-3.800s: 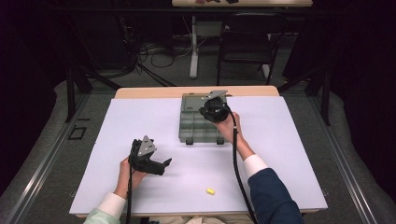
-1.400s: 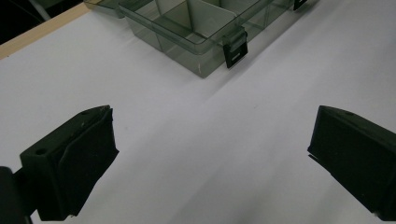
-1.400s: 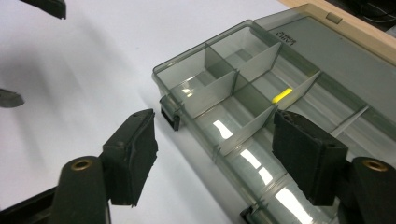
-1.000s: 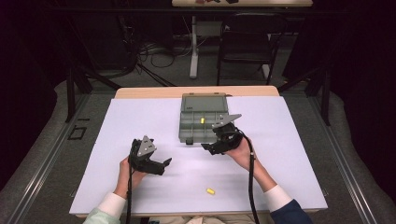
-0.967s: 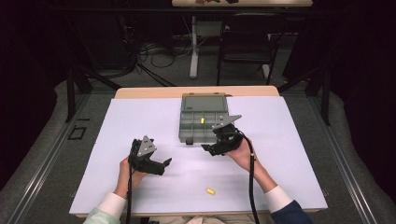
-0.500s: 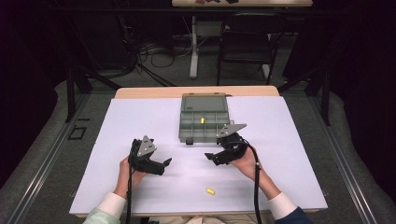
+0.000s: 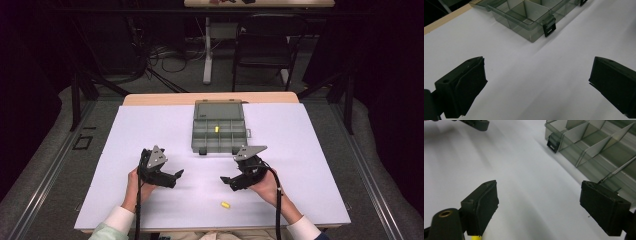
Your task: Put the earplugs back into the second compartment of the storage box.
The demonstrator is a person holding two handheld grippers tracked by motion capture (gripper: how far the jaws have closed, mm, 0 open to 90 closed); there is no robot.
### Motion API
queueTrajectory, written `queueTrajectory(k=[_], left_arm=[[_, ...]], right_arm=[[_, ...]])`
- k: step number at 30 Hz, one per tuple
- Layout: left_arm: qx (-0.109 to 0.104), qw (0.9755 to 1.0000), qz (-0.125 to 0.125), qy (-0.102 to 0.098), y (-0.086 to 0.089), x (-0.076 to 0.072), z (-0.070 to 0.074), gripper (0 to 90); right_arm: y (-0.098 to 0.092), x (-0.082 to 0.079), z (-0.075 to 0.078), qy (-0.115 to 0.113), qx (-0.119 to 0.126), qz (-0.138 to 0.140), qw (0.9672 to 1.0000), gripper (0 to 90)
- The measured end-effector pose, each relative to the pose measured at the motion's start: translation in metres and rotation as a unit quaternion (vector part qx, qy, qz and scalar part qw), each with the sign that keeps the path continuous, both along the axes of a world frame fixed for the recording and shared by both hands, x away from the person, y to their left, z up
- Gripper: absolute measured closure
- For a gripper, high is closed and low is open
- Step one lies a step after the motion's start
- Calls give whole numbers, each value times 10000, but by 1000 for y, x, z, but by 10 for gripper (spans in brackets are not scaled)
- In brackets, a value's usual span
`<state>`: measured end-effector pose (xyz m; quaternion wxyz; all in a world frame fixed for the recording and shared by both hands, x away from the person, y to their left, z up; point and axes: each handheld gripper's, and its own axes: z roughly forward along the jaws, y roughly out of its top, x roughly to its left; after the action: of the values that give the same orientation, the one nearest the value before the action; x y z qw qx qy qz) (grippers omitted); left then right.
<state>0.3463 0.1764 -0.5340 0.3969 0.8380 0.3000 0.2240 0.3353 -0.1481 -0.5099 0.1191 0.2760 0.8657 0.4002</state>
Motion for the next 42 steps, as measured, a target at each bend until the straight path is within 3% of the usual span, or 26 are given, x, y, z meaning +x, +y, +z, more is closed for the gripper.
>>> queueTrajectory(k=[19,30,35,37,42], left_arm=[[1,10000,25,-53,0,0,1,0],[15,10000,22,-40,0,0,0,0],[28,10000,9,-37,-1,0,0,0],[32,10000,5,-37,-1,0,0,0],[41,10000,7,-31,-1,0,0,0]], right_arm=[[10,-30,-20,276,-101,308,9991,25],[14,-43,-24,276,-154,450,9985,0],[16,-47,-28,296,-304,561,9975,172],[16,-50,-29,319,-319,519,9976,294],[16,-54,-31,398,-406,608,9965,451]])
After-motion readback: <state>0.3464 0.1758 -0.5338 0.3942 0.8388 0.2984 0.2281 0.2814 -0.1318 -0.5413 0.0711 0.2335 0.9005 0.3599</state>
